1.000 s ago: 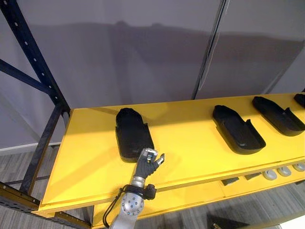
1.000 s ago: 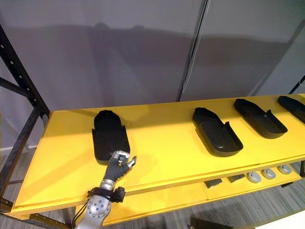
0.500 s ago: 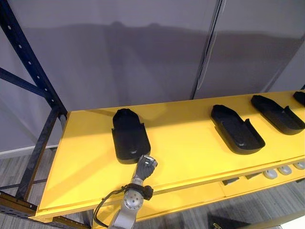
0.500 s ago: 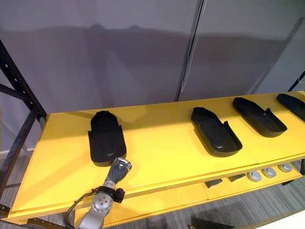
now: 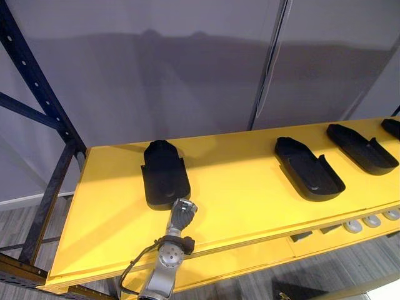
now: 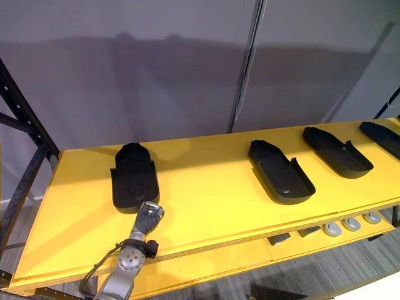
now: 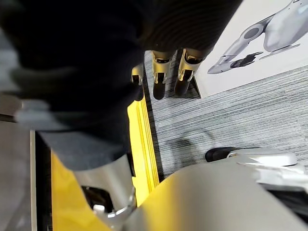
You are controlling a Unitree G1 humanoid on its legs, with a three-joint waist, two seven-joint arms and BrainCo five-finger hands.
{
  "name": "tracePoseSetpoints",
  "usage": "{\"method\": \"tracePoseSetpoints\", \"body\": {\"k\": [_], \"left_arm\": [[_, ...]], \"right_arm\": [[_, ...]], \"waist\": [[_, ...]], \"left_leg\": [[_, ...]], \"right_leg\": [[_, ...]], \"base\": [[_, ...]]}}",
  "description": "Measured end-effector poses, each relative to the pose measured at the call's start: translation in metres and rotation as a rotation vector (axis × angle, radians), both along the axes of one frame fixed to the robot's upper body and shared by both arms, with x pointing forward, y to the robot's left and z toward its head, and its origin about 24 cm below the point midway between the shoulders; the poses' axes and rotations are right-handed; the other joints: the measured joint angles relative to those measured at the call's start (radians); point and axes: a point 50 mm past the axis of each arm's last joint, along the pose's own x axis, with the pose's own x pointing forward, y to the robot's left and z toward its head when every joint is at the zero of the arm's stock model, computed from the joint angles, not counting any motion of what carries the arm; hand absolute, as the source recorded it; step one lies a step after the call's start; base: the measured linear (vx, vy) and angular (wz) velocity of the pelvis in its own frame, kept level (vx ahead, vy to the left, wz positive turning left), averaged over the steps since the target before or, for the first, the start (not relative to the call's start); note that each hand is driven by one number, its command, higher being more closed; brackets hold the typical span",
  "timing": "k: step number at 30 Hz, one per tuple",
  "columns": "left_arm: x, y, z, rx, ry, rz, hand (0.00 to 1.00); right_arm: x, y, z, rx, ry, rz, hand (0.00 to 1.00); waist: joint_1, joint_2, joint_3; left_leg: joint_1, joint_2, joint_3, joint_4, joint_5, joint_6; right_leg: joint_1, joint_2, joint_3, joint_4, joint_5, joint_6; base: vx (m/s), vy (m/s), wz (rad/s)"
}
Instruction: Walk over and take plastic housings, then place them on the shelf
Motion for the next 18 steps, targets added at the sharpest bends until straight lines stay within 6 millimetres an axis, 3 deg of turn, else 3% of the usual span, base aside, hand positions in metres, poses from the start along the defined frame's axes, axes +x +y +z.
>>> {"method": "tracePoseSetpoints", "body": {"k": [7,9,14,17,18], "left_arm": [[-0.003,0.002,0.01,-0.03,-0.037,0.01,1.0],[-0.007,0.004,0.033,-0.071,-0.132,0.022,1.0],[-0.025,0.014,0.117,-0.213,-0.526,0.032,1.0],[-0.04,0.028,0.139,-0.268,-0.66,0.096,1.0],[-0.051,0.045,0.149,-0.282,-0.733,0.185,1.0]], "right_arm": [[0.0,0.0,0.0,-0.001,0.0,0.0,0.0],[-0.001,-0.001,0.0,-0.001,0.0,-0.002,0.0],[-0.005,-0.002,0.0,-0.004,0.009,-0.014,0.0],[-0.006,-0.003,0.0,-0.006,0.011,-0.027,0.0],[-0.008,-0.003,-0.001,-0.01,0.014,-0.031,0.0]], "waist": [[0.0,-0.001,0.0],[0.005,-0.001,0.0],[0.031,-0.001,0.001],[0.039,0.006,0.004],[0.047,0.008,0.006]], "left_leg": [[-0.001,0.0,-0.004,0.0,0.0,0.0],[-0.007,0.001,-0.007,0.0,0.0,0.0],[-0.018,-0.003,-0.043,0.0,-0.002,0.004],[-0.016,-0.003,-0.065,0.0,-0.003,0.007],[-0.017,-0.003,-0.083,0.0,-0.001,0.011]], "right_leg": [[0.0,-0.002,-0.003,0.005,0.0,0.001],[0.0,-0.004,-0.003,0.008,0.0,0.001],[0.001,-0.009,-0.03,0.023,-0.001,0.002],[0.008,-0.01,-0.056,0.038,-0.002,0.004],[0.008,-0.01,-0.067,0.053,-0.003,0.006]], "base": [[-0.01,-0.003,0.01],[-0.01,-0.003,0.03],[-0.04,-0.006,0.15],[-0.04,-0.012,0.29],[-0.05,-0.007,0.25]]}}
